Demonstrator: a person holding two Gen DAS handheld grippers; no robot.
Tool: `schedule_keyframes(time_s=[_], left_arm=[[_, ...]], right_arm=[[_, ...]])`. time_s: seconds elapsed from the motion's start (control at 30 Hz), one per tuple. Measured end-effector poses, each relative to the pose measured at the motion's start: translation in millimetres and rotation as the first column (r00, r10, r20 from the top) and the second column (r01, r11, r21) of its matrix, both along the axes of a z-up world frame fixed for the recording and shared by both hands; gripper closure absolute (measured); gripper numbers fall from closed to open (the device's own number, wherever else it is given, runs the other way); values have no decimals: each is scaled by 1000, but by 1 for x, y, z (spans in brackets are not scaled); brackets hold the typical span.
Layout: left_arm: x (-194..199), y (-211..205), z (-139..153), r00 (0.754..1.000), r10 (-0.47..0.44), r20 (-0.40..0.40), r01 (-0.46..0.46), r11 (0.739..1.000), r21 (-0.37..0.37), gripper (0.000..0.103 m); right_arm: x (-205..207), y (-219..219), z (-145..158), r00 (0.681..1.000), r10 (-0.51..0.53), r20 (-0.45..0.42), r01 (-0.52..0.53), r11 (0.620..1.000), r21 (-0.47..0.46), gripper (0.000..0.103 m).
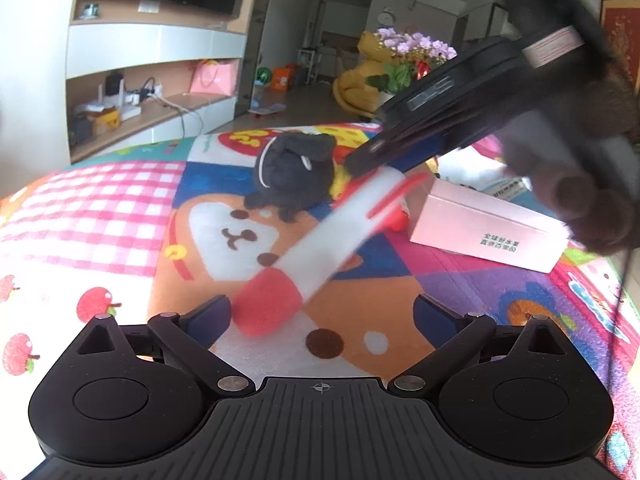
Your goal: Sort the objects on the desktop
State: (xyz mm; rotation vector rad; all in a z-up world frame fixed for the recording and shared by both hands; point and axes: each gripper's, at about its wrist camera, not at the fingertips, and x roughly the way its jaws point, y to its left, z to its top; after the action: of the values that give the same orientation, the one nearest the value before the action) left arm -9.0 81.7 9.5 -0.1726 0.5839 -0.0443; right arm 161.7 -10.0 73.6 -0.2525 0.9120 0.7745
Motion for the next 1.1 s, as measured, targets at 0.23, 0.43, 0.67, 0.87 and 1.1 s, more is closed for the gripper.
schedule_keyframes(time_s=[0.23, 0.43, 0.67, 0.87, 1.1], left_arm=[[22, -10, 9, 997, -69, 22, 64, 982, 177, 3], [42, -24, -1, 996, -87, -8, 86, 956, 280, 42], [32, 10, 0, 998, 66, -7, -62, 961, 269, 57], [13, 36, 2, 985, 172, -4, -169, 968, 186, 55], [7, 50, 3, 983, 184, -1, -183, 978, 104, 34]], right_arm=[[-39, -42, 29, 935, -134, 329, 150, 988, -23, 53], [-61, -59, 29, 894, -130, 428, 177, 982, -72, 57], [-86, -39, -3, 859, -7, 511, 126, 972, -198, 70], [-101, 4, -50, 776, 142, 615, 118, 925, -362, 76], [-78, 45, -92, 742, 251, 622, 165, 830, -533, 76]])
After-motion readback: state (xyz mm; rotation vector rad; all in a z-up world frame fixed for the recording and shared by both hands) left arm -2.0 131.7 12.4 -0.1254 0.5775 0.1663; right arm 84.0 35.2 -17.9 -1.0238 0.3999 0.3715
